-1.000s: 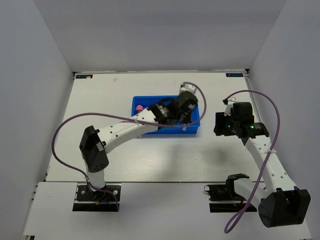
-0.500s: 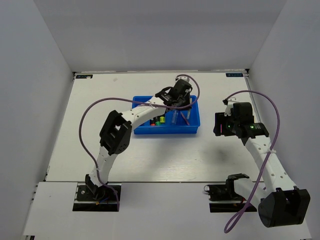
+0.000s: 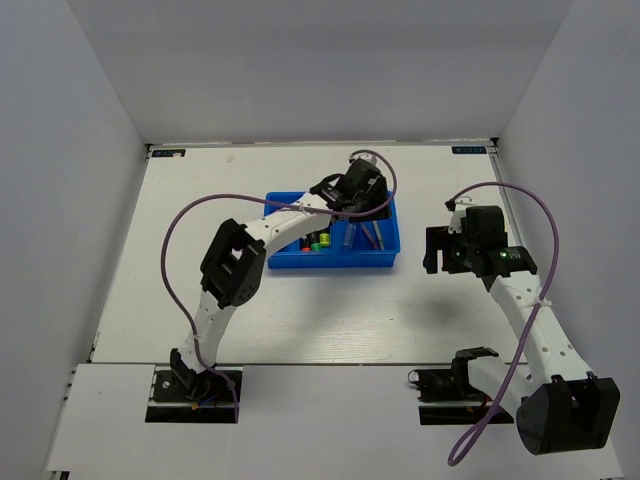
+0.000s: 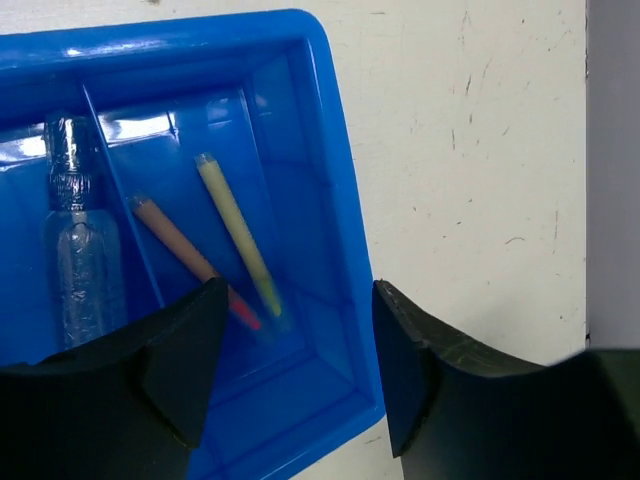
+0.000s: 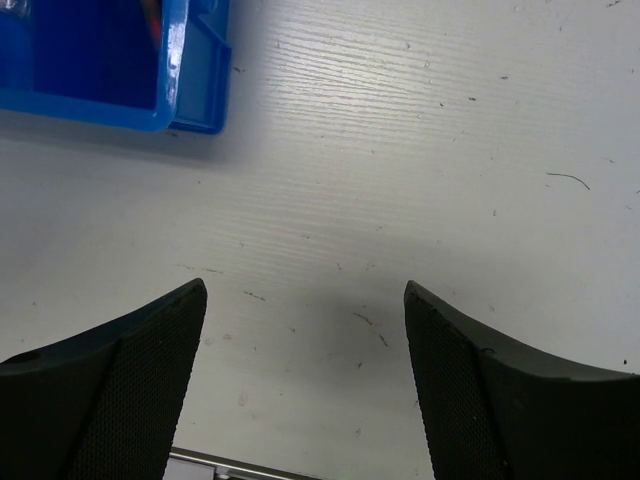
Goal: Sort the stationery into containers
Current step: Place the pen in the storage box, then reset both arms
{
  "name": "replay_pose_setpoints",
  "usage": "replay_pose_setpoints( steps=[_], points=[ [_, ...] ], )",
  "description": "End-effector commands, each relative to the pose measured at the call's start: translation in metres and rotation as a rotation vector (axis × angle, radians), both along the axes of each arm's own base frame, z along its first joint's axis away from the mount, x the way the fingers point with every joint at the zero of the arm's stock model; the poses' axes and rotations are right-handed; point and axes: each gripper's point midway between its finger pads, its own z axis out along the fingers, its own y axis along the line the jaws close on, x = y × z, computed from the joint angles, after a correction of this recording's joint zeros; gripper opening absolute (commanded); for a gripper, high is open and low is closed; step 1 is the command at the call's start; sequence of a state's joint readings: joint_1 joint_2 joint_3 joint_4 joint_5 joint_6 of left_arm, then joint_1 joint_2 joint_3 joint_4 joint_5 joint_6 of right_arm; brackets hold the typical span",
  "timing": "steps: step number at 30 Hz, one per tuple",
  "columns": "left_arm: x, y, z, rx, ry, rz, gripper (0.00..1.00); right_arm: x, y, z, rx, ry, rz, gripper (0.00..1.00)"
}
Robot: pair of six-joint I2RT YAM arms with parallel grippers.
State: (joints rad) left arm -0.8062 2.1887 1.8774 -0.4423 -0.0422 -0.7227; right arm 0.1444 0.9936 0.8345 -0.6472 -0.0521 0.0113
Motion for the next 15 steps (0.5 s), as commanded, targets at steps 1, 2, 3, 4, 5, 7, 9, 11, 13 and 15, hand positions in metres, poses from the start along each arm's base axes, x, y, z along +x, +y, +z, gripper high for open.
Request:
replay_pose_setpoints(
  steps=[1,2,3,4,5,7,9,11,13,15],
  points=[
    [0.008,-0.001,0.012,-0.021,-0.006,0.003,0.7,0.005,0.0,0.003,0.009,-0.03,0.001,0.82],
    [0.009,-0.001,0.013,-0.022,-0.009,0.003,0.7,0.004,0.0,0.002,0.01,-0.023,0.0,0.82],
    [0.009,0.0,0.021,-0.03,-0.018,0.0,0.69,0.004,0.0,0.004,0.014,-0.031,0.004,0.82],
    [0.009,-0.001,0.024,-0.036,-0.029,-0.003,0.57,0.004,0.001,0.003,0.016,-0.029,0.005,0.82],
    [0.007,0.003,0.033,-0.039,-0.043,-0.007,0.44,0.004,0.0,0.003,0.016,-0.033,0.005,0.82],
    [-0.004,0.004,0.051,-0.041,-0.086,-0.037,0.0,0.004,0.001,0.004,0.006,-0.05,0.042,0.82],
    [-0.024,0.017,0.076,0.001,-0.156,-0.085,0.0,0.003,0.002,0.005,0.009,-0.059,0.051,0.83],
    [-0.044,0.04,0.125,0.036,-0.285,-0.092,0.1,0.003,0.002,0.005,0.012,-0.059,0.051,0.9],
    [-0.071,0.07,0.091,0.18,-0.277,-0.075,0.81,0.005,0.005,0.009,0.031,-0.069,0.044,0.9],
    [-0.105,0.116,0.082,0.27,-0.284,-0.087,1.0,0.007,0.005,0.011,0.051,-0.072,0.009,0.9]
  ],
)
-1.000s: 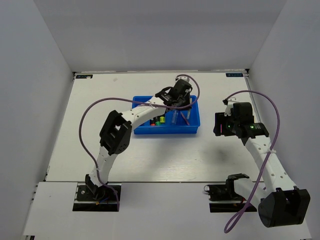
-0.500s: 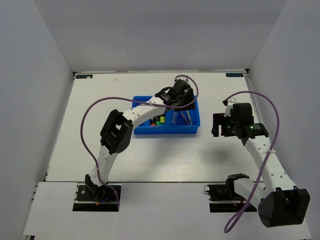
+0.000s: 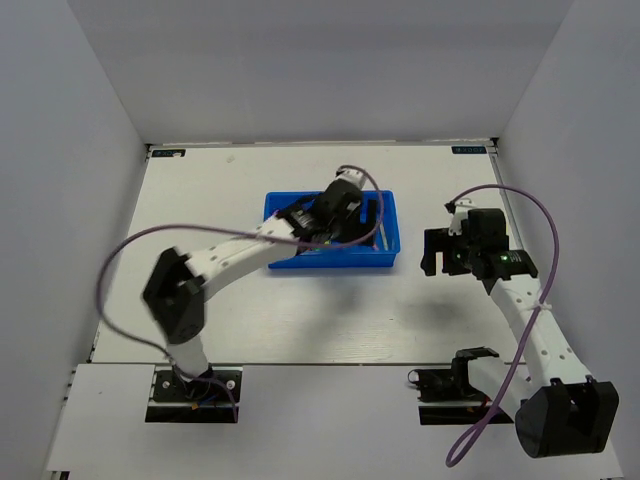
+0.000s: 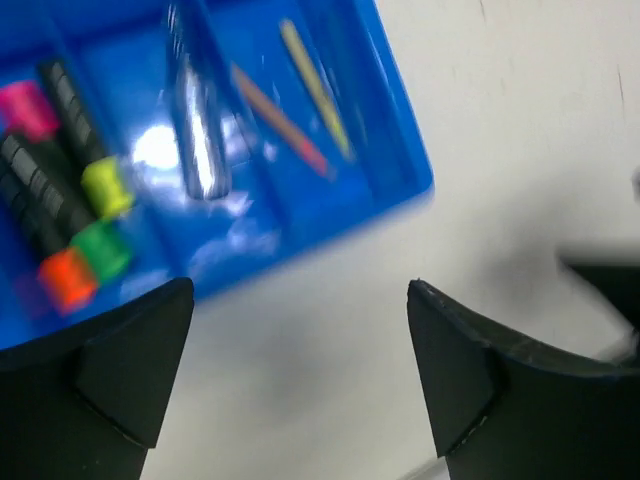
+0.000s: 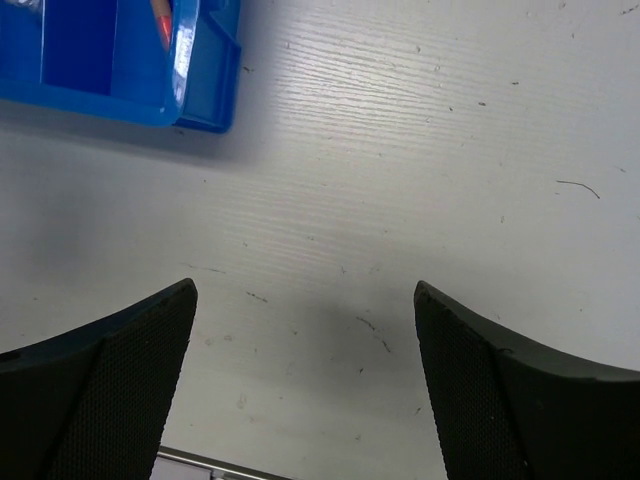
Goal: Sort the stationery into containers
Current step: Reset both arms
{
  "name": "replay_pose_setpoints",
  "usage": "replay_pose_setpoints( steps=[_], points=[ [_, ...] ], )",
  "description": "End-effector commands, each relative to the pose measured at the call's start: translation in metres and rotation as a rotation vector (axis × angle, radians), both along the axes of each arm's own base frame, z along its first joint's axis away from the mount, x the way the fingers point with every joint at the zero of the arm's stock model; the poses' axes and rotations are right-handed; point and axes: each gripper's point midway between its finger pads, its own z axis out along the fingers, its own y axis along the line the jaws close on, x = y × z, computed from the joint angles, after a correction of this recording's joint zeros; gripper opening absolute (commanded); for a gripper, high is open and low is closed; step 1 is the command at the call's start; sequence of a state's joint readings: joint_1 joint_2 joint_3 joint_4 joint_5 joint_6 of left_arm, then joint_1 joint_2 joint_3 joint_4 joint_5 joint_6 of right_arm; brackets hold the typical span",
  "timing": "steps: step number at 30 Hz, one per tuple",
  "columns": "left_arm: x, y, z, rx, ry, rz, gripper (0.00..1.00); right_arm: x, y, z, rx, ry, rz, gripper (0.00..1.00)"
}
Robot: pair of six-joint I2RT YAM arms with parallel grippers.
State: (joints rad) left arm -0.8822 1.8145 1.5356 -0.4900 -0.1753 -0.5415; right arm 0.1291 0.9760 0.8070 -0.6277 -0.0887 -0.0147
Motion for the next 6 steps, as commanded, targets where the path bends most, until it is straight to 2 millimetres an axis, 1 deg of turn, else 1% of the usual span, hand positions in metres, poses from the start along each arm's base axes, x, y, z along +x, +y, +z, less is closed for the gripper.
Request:
replay_pose_setpoints(
  steps=[1,2,3,4,5,6],
  points=[
    [-0.039,0.073,0.053,0.084,-0.178,0.04,1.0,0.009,0.005,0.015,0.044,-0.06,-0.022,0.9],
    [-0.052,0.094,0.026,0.151,-0.14,0.042,1.0,0.009,0.006,0.014,0.048,-0.06,-0.018,0.9],
    [-0.058,0.111,0.037,0.129,-0.161,0.065,1.0,0.01,0.006,0.013,0.049,-0.06,-0.021,0.9],
    [-0.068,0.132,0.034,0.133,-0.166,0.081,1.0,0.01,0.006,0.012,0.049,-0.059,-0.019,0.9],
    [-0.078,0.147,0.015,0.167,-0.139,0.082,1.0,0.009,0.007,0.012,0.053,-0.051,-0.008,0.9],
    [-0.081,0.166,0.034,0.11,-0.176,0.116,1.0,0.01,0.008,0.014,0.053,-0.056,0.004,0.9]
  ],
)
